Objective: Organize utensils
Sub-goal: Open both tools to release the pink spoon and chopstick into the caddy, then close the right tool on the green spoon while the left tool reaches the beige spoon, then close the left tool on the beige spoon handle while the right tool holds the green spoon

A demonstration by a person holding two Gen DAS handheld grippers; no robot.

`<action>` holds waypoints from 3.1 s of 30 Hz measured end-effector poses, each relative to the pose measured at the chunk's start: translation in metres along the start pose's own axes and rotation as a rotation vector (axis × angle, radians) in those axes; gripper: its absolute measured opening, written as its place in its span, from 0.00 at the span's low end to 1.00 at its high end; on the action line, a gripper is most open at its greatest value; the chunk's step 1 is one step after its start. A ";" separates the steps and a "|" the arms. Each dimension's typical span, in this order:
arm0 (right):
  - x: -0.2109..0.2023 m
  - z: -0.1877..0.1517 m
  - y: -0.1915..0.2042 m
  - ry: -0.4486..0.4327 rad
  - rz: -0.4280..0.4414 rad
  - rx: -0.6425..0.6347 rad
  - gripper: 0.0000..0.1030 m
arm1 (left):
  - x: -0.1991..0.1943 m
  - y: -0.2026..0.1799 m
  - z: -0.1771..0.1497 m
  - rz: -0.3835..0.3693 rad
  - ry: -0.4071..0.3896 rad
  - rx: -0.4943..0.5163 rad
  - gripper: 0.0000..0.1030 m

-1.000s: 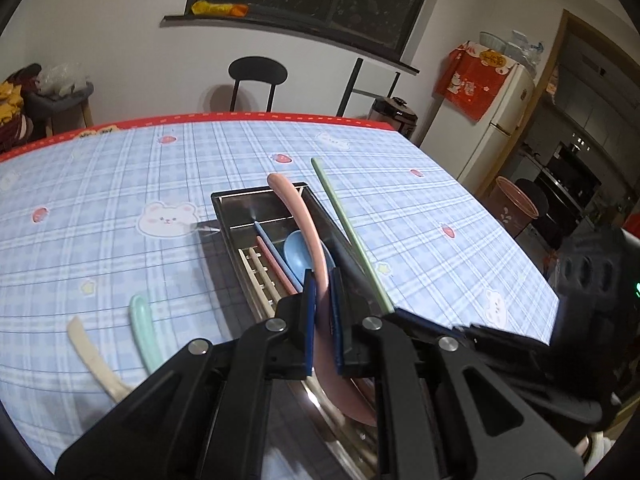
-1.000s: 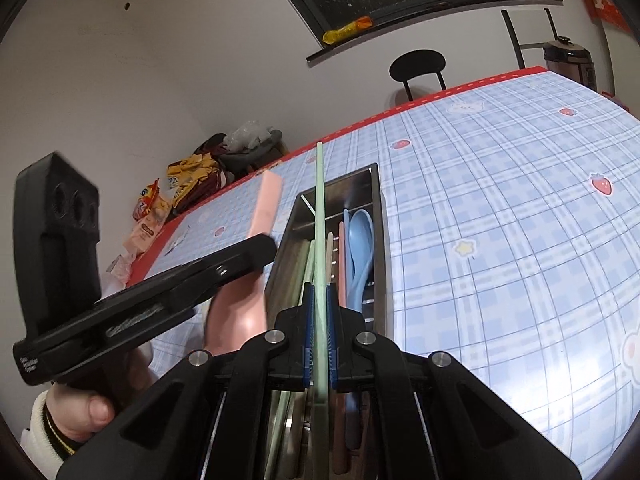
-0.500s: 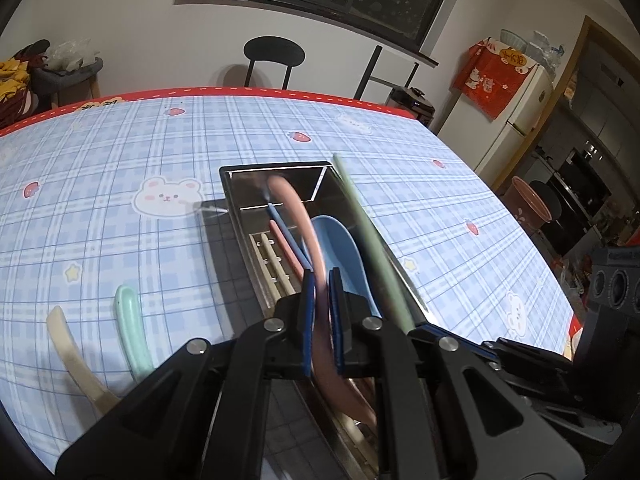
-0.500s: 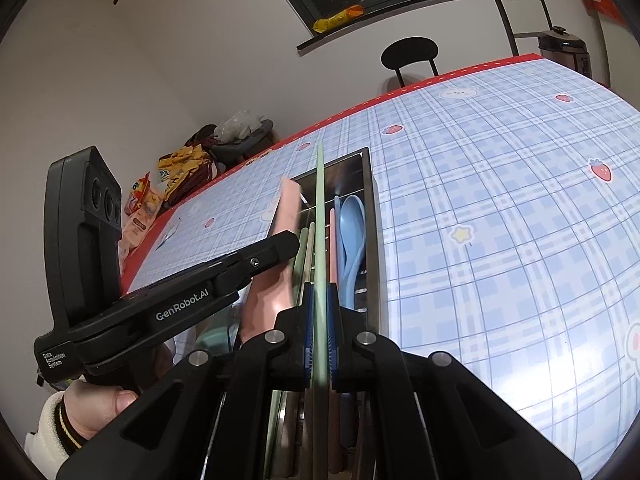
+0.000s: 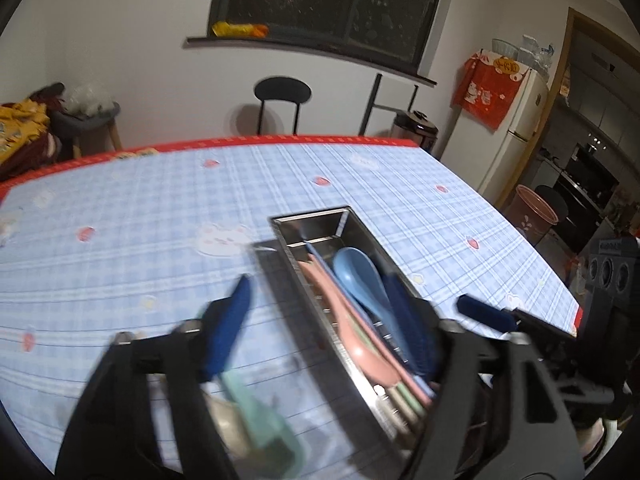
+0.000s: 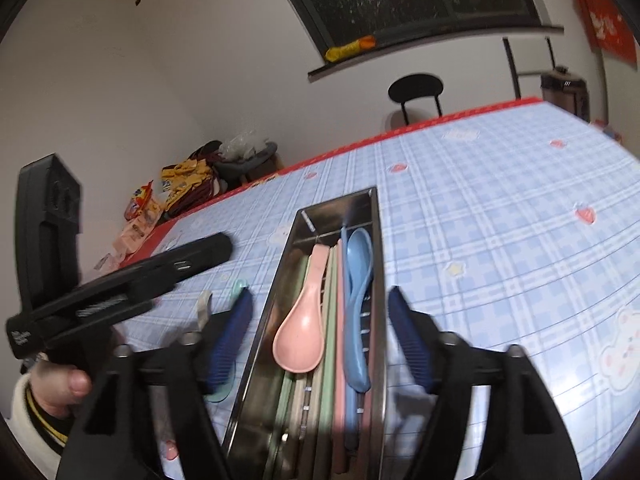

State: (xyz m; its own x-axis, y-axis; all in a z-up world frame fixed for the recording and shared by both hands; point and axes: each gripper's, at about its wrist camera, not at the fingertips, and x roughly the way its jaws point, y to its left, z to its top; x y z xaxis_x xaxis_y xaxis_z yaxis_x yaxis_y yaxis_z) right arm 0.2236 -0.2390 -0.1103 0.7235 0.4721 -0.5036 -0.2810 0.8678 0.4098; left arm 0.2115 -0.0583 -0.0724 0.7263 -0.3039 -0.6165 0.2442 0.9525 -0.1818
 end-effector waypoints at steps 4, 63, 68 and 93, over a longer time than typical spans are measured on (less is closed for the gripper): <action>-0.007 0.001 0.007 -0.036 -0.069 -0.049 0.95 | -0.022 0.013 -0.001 0.049 -0.024 0.008 0.94; 0.096 -0.021 0.159 0.471 -0.190 -0.453 0.35 | -0.012 0.168 -0.049 -0.084 0.174 -0.315 0.71; 0.097 -0.032 0.163 0.525 -0.191 -0.484 0.32 | -0.007 0.164 -0.050 -0.105 0.187 -0.315 0.68; 0.103 -0.045 0.161 0.579 -0.082 -0.326 0.31 | 0.025 0.150 -0.068 -0.340 0.277 -0.423 0.40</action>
State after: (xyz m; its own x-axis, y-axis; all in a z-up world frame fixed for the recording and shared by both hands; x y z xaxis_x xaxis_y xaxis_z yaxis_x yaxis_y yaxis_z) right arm 0.2242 -0.0442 -0.1308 0.3215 0.3305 -0.8874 -0.4808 0.8643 0.1477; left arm 0.2226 0.0783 -0.1666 0.4441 -0.6302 -0.6369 0.1150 0.7450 -0.6570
